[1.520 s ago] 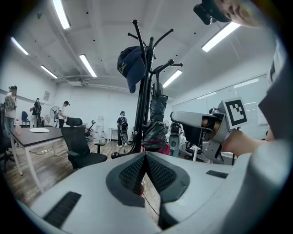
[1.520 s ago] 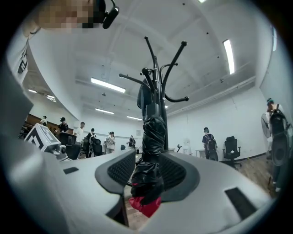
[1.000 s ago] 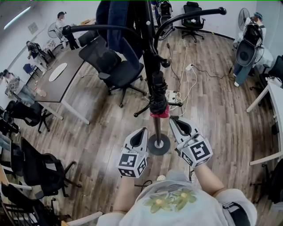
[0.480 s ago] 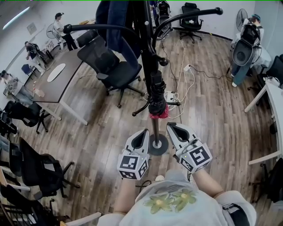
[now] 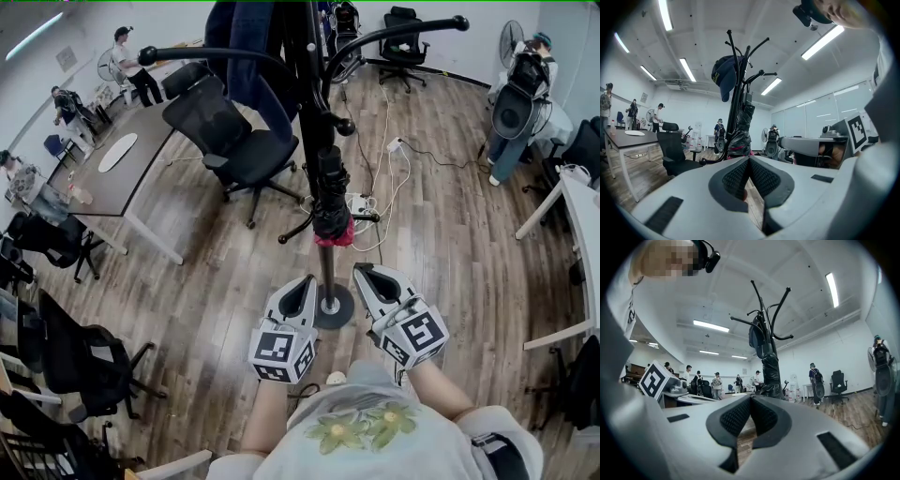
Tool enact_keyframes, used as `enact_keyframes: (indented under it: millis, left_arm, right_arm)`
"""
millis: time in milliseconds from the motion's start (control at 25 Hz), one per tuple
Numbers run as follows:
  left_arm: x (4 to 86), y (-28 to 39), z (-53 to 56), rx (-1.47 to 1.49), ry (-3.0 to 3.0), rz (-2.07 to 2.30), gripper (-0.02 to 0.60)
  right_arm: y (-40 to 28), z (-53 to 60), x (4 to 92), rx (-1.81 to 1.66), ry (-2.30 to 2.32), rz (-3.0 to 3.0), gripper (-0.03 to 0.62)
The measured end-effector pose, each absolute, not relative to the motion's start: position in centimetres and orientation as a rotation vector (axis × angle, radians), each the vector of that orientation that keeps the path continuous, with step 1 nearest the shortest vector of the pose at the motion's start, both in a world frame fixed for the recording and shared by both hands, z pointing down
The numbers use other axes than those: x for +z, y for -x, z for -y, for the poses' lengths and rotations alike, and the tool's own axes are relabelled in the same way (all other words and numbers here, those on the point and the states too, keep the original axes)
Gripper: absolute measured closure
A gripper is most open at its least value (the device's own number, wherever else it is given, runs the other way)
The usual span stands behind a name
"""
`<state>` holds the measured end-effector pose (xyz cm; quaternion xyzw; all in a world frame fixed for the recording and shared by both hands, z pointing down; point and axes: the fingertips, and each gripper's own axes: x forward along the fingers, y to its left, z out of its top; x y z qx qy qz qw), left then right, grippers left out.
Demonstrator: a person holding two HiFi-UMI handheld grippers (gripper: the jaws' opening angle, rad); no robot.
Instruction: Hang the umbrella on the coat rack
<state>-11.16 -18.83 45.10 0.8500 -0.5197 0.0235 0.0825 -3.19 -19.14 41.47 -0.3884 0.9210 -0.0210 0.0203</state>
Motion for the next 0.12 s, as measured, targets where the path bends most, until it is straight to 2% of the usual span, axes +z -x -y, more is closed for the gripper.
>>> enact_keyframes:
  millis: [120]
  left_arm:
    - [45.08, 11.16, 18.79, 0.067, -2.536, 1.552, 0.577]
  right_arm:
    - [3.13, 19.17, 41.54, -0.074, 1.208, -2.857, 0.591]
